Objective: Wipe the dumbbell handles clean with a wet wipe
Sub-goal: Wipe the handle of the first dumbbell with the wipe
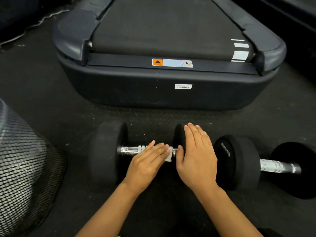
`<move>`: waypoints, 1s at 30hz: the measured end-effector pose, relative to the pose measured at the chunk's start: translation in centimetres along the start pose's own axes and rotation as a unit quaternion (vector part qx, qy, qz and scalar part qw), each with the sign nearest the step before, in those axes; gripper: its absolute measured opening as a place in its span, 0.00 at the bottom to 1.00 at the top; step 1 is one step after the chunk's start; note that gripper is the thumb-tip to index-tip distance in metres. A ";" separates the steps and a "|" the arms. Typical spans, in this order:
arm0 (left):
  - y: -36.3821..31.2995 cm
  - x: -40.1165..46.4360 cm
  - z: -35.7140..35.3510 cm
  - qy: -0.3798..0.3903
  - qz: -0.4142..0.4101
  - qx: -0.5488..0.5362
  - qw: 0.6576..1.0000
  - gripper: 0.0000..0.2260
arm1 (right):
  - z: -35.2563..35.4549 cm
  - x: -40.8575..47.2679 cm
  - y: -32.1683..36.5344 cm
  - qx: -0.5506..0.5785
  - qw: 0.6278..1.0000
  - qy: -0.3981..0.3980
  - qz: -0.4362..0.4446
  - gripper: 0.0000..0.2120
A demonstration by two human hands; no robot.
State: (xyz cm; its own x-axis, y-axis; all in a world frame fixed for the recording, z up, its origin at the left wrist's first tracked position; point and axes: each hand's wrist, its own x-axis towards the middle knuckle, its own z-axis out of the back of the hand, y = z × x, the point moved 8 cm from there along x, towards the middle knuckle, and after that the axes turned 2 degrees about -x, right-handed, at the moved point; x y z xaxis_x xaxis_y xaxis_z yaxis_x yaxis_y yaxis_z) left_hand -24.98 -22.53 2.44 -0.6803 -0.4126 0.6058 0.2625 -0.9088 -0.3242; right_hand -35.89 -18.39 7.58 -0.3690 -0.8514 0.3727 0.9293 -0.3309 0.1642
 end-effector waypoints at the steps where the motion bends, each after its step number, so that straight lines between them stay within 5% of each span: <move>1: -0.1 0.1 0.1 -0.007 0.009 0.000 1.000 0.13 | 0.1 0.0 0.0 0.000 1.000 -0.002 -0.001 0.25; 18: -1.0 2.4 1.2 0.059 0.057 -0.020 0.996 0.14 | 0.4 -0.1 0.0 0.083 0.996 0.040 0.015 0.26; 24: -0.9 1.2 6.8 0.030 0.151 -0.034 0.987 0.29 | 4.3 -2.1 3.2 0.173 0.979 0.022 0.107 0.16; 30: -1.2 -0.2 9.7 0.063 0.170 -0.008 0.983 0.27 | 3.0 -2.1 7.1 0.205 0.962 0.086 0.160 0.06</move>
State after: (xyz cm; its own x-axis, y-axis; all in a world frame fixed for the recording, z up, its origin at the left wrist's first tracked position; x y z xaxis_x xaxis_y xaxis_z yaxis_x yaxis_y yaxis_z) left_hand -18.48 -21.94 9.78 -0.6342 -0.6810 0.3661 0.4790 -0.7178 -0.5053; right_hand -28.61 -17.75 10.74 -0.0241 -0.9497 0.3122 0.8975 0.1171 0.4253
